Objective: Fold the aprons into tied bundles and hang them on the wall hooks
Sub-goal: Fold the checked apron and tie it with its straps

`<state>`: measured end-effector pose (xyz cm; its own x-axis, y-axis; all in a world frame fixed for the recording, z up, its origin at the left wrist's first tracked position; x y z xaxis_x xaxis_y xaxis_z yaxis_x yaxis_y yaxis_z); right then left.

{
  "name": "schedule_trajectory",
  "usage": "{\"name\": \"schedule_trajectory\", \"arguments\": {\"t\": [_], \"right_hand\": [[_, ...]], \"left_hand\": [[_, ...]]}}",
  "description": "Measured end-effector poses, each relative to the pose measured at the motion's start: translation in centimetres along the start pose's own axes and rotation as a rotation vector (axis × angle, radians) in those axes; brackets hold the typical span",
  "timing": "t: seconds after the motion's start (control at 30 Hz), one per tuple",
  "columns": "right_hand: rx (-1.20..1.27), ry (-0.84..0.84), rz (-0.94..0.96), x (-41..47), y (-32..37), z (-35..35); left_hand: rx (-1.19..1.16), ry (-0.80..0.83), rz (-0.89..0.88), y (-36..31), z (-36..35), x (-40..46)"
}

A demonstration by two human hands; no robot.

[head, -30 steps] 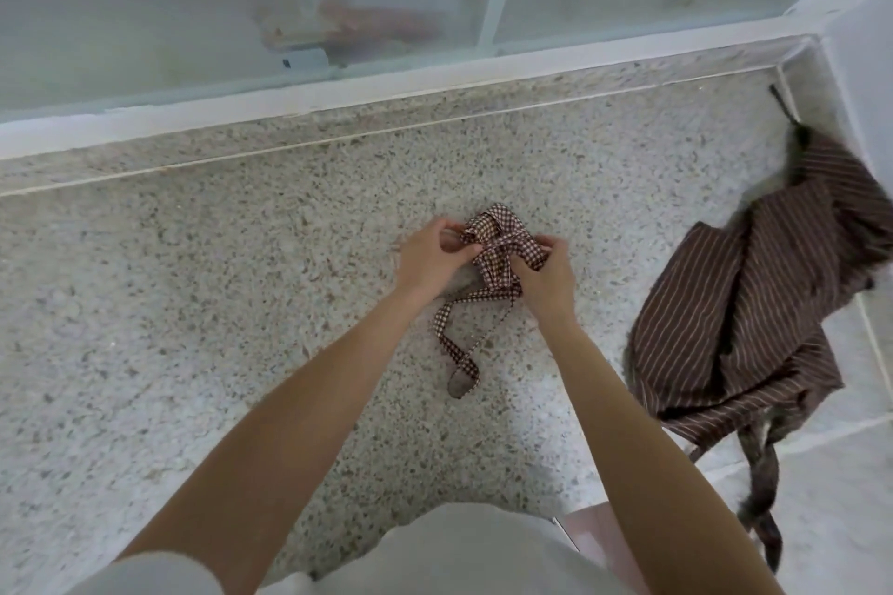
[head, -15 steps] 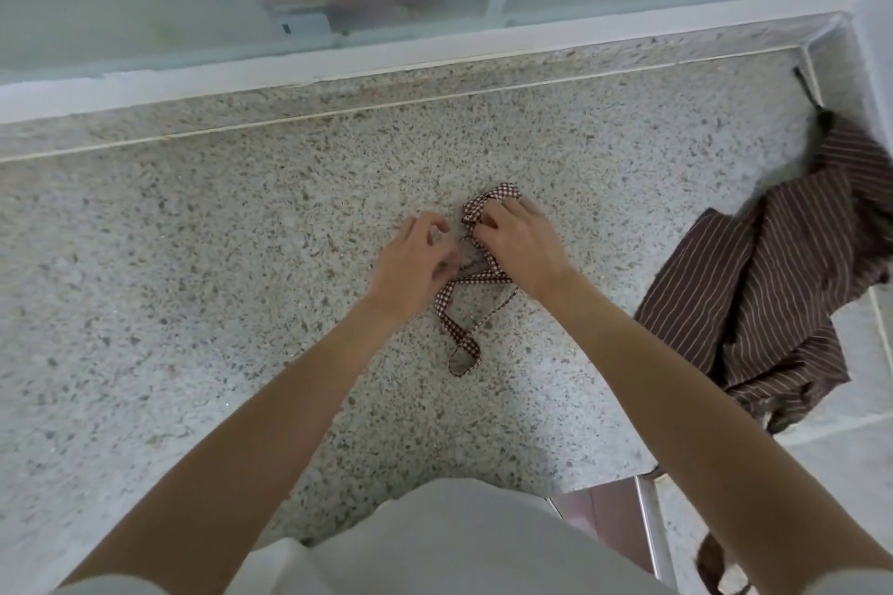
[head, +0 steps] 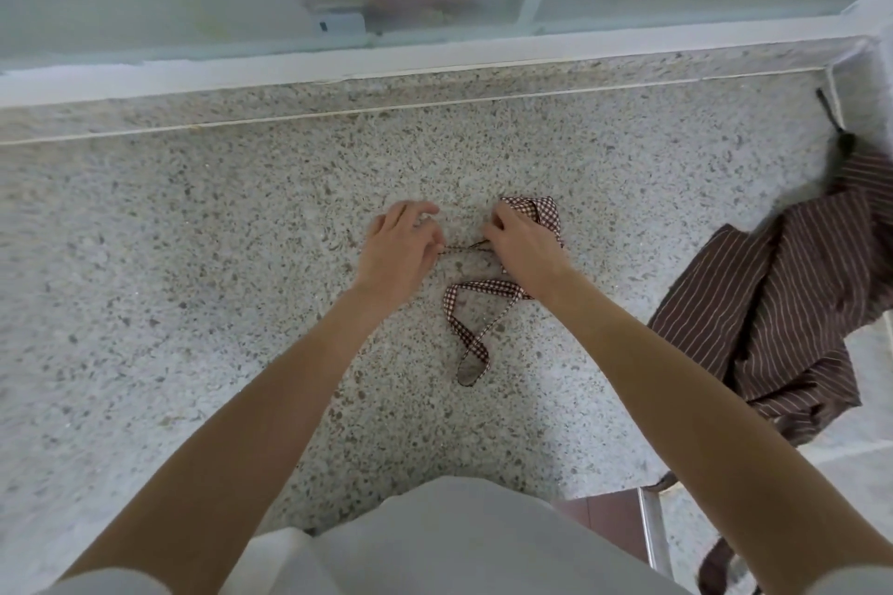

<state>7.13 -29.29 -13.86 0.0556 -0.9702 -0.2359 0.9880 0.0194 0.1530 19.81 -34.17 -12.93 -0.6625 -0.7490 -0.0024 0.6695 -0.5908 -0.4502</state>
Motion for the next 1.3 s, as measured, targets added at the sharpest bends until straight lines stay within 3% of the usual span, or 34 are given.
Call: {"name": "schedule_trajectory", "arguments": {"t": [0.17,0.27,0.43,0.5,0.57,0.63,0.7,0.83,0.93,1.1,1.2,1.3], "right_hand": [[0.219,-0.128,-0.01,0.1,0.2,1.3],[0.339,-0.139,-0.044,0.5,-0.1,1.5],[0.652,-0.178,-0.307,0.7,-1.9,1.9],[0.829,-0.148,-0.383,0.6,-2.6,1.7],[0.903,-0.115,-0.389,0.5,-2.9,1.6],[0.918,-0.078,-0.357,0.4,-2.8,1.7],[0.902,-0.065,-0.315,0.4,-2.8,2.0],[0.803,-0.076,-0.245,0.1,-2.4,2.4],[0.712,-0.101,-0.195,0.0,-2.3,2.9],[0.003,-0.391,0.039,-0.2,0.1,5.3],[0.034,-0.418,0.021,-0.3,0.1,4.3],[0.106,-0.434,-0.008,-0.5,-0.6,3.9]], "left_hand": [[-0.077,0.036,0.198,-0.5,0.3,2.4],[-0.35,0.009,0.387,-0.6,0.7,3.6],[-0.862,-0.07,0.435,-2.2,0.6,3.8],[-0.991,-0.117,0.611,-0.5,-1.1,2.5],[-0.963,-0.015,0.709,0.2,-2.8,1.6],[-0.796,0.149,0.592,-0.4,-3.7,1.6],[-0.742,0.191,0.484,-1.3,-3.7,1.8],[-0.61,0.119,0.343,-2.2,-2.9,2.9],[-0.641,0.183,0.339,-2.2,-3.5,2.8],[-0.72,0.202,0.315,-2.6,-4.6,1.9],[-0.784,0.167,0.444,-2.4,-4.8,1.9],[-0.829,0.193,0.467,-2.0,-4.9,2.0]]}}
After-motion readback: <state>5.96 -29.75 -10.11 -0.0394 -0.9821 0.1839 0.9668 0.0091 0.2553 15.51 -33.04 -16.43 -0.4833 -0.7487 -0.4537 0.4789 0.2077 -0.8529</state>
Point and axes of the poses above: each hand's wrist, its own x-axis towards the middle knuckle, its own z-axis out of the back of the hand, y = z × x, the point moved 8 cm from there along x, towards the middle knuckle, and after that the axes turned 4 degrees about -y, right-handed, at the moved point
